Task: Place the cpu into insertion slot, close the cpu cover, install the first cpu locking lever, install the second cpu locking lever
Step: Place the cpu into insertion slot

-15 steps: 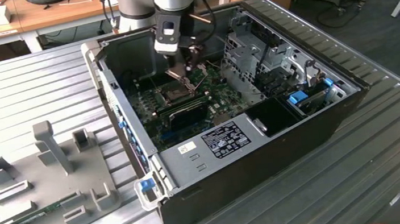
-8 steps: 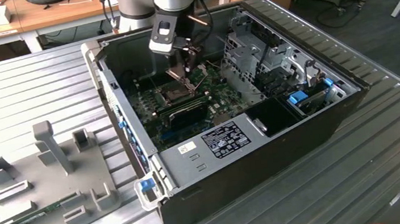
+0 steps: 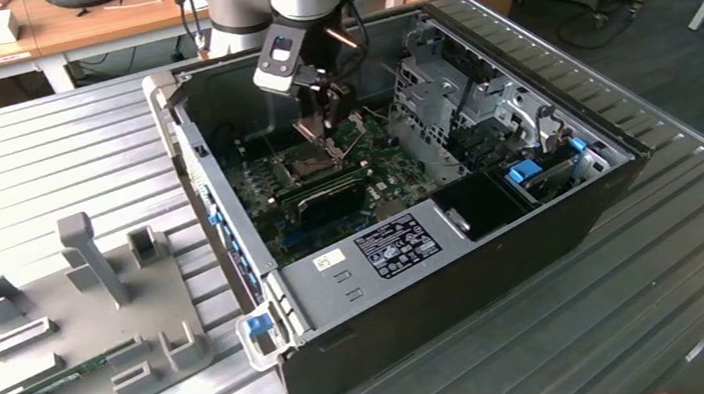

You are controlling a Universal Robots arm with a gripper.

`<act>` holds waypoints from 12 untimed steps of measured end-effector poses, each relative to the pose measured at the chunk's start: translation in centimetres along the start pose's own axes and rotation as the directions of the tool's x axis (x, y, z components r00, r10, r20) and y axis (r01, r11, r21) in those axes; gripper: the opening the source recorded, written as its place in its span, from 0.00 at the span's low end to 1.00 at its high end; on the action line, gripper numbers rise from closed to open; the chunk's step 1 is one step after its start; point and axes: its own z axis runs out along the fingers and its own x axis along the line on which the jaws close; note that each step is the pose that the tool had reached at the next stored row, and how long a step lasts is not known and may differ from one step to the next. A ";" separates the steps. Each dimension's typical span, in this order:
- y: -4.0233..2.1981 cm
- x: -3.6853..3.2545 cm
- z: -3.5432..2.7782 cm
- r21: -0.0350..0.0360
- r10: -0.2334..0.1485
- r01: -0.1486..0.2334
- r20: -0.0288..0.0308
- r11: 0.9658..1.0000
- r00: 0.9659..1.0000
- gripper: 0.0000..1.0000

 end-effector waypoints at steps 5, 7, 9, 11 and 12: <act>-0.17 0.13 0.00 -0.001 0.019 -0.019 0.002 1.000 1.000 0.54; -0.36 0.17 0.03 -0.002 0.033 -0.033 0.003 0.999 0.999 0.54; -0.43 0.18 0.07 -0.003 0.056 -0.056 0.005 0.998 0.998 0.54; -0.46 0.18 0.13 -0.003 0.081 -0.081 0.007 0.997 0.997 0.54; -0.47 0.18 0.16 -0.004 0.095 -0.095 0.009 0.995 0.995 0.54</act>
